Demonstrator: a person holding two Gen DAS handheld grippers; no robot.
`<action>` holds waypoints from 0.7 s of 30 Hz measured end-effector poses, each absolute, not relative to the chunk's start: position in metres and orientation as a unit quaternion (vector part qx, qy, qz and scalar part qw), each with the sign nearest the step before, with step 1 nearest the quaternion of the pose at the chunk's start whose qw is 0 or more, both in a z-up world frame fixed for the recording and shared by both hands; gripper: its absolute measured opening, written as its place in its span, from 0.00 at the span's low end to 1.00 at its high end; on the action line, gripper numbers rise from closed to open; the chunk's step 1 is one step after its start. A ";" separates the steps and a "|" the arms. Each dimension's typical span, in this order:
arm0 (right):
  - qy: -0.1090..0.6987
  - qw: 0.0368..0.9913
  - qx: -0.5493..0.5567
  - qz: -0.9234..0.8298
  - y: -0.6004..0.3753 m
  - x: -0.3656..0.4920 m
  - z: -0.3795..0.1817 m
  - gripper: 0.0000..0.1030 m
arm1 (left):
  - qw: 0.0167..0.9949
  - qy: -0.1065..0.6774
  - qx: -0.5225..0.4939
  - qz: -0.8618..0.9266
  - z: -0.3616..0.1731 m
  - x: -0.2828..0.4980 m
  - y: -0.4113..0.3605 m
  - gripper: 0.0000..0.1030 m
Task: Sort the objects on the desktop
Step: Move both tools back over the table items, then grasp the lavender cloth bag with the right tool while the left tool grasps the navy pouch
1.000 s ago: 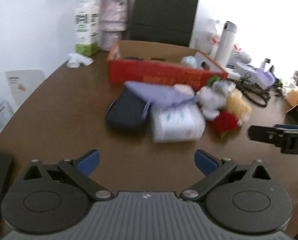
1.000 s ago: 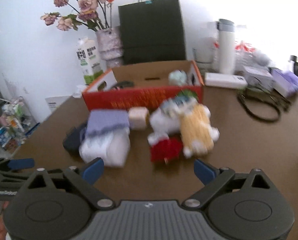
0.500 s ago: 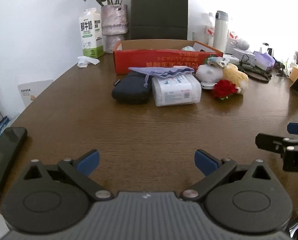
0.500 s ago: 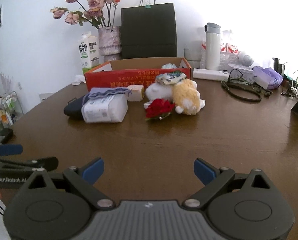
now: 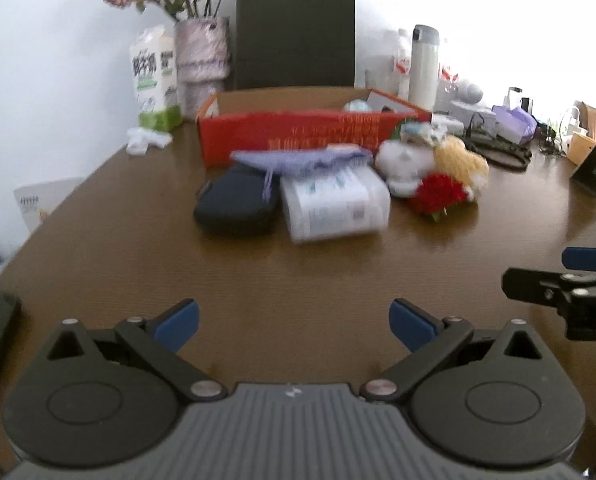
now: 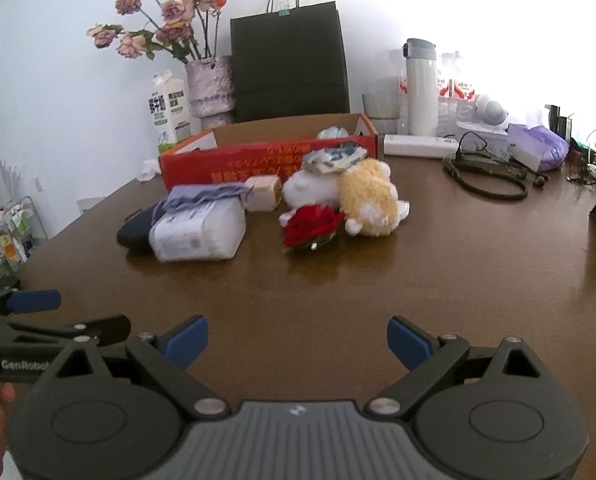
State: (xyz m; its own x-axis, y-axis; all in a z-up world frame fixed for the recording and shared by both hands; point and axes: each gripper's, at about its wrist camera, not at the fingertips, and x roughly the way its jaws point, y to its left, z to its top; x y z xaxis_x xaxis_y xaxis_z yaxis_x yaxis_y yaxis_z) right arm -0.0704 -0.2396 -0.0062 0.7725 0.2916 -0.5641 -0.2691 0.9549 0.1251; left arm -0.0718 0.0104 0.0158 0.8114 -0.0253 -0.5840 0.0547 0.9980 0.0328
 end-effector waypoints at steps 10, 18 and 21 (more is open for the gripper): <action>0.296 0.923 0.088 0.230 -0.221 0.010 0.013 0.87 | 0.954 0.299 -0.011 0.018 0.026 0.013 0.066 1.00; 0.367 0.889 0.139 0.237 -0.173 0.132 0.005 0.54 | 0.941 0.337 0.025 -0.030 0.008 0.062 0.074 1.00; 0.383 0.873 0.166 0.254 -0.167 0.147 -0.005 0.15 | 0.935 0.353 0.019 -0.041 0.002 0.076 0.076 1.00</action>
State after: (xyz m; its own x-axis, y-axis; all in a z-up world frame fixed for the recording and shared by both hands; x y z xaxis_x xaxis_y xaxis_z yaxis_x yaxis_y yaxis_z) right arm 0.1469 -0.1674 -0.0050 0.5775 0.5705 -0.5840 -0.3170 0.8159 0.4835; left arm 0.0762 0.0756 0.0017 0.7474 -0.0637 -0.6613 0.0898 0.9959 0.0056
